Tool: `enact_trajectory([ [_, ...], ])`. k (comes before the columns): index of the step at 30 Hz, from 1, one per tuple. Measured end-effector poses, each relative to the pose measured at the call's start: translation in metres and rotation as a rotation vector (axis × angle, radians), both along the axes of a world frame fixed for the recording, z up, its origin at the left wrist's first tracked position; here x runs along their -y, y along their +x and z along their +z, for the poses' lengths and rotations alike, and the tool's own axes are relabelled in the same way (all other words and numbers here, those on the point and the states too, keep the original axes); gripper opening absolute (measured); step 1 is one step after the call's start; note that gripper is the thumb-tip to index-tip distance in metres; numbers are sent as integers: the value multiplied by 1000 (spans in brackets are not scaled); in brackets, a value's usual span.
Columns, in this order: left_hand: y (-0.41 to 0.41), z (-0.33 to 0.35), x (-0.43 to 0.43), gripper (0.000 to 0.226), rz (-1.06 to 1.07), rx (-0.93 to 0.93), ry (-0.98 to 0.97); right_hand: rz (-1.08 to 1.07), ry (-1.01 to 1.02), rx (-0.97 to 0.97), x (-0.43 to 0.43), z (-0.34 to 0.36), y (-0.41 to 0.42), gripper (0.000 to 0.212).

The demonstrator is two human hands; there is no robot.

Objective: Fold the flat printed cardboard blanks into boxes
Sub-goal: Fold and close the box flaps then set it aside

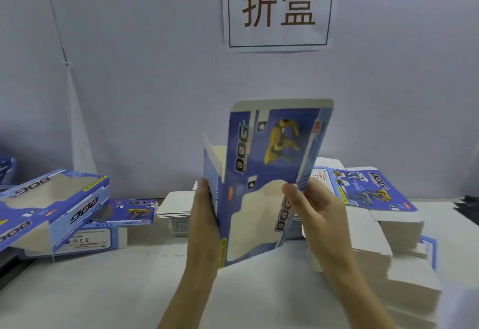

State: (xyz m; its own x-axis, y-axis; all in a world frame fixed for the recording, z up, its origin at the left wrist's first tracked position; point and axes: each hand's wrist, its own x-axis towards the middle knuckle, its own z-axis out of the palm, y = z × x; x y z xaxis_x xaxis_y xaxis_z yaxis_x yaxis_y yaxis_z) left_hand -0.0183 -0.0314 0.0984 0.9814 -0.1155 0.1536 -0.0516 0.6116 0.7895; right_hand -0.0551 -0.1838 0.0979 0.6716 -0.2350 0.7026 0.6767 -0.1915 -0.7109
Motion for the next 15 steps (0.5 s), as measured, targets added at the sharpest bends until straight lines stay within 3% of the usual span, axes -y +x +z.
enact_trajectory([
  [4, 1, -3, -11, 47, 148, 270, 240, 81, 188, -76, -3, 0, 1, 41],
  [7, 2, -5, -16, 37, 179, 324, 286, 46, 217, -152, -3, 1, 0, 51],
  [11, 6, -7, -15, 31, 247, 303, 251, 24, 236, -162, -4, 0, 0, 35],
  [15, 5, -4, -18, 27, 229, 334, 284, 49, 200, -193, -8, -1, 0, 33],
])
